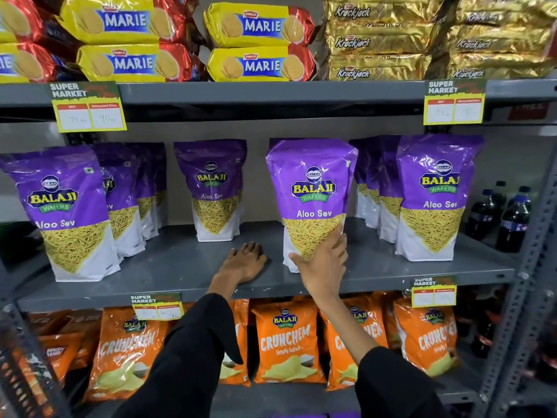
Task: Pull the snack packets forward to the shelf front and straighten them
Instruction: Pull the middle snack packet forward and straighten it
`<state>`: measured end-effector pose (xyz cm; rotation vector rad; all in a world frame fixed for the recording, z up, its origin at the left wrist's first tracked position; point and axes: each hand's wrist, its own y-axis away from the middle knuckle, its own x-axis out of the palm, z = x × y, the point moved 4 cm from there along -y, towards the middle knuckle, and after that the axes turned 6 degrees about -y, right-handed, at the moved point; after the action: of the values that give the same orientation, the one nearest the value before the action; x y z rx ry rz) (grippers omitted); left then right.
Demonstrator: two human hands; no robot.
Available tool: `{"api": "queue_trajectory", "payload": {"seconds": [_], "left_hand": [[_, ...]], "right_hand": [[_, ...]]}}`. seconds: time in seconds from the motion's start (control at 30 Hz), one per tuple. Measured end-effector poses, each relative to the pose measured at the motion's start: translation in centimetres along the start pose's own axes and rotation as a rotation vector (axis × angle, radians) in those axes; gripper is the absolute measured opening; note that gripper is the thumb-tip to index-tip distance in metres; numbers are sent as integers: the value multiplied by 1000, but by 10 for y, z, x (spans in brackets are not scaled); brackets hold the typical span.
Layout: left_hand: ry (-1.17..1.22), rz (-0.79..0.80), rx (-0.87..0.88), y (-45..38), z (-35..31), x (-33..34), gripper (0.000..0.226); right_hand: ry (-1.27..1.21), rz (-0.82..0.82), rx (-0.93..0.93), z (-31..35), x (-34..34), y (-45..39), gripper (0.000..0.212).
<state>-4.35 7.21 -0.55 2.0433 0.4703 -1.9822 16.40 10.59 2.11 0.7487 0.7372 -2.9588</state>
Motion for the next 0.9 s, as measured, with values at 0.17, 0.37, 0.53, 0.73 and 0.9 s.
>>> {"api": "queue_trajectory", "payload": {"seconds": [0.17, 0.37, 0.53, 0.73, 0.9], "left_hand": [[38, 25, 26, 0, 1, -4, 60], [17, 31, 57, 4, 2, -2, 63], [-5, 17, 37, 5, 2, 0, 63], [-9, 17, 35, 4, 3, 3, 65], [-10, 14, 35, 4, 3, 3, 64]], "right_hand": [[-70, -4, -16, -3, -7, 2, 122], [-191, -23, -60, -6, -12, 3, 92], [-182, -20, -55, -5, -13, 2, 113], [-146, -5, -29, -3, -6, -6, 117], [-177, 7, -22, 0, -1, -12, 117]]}}
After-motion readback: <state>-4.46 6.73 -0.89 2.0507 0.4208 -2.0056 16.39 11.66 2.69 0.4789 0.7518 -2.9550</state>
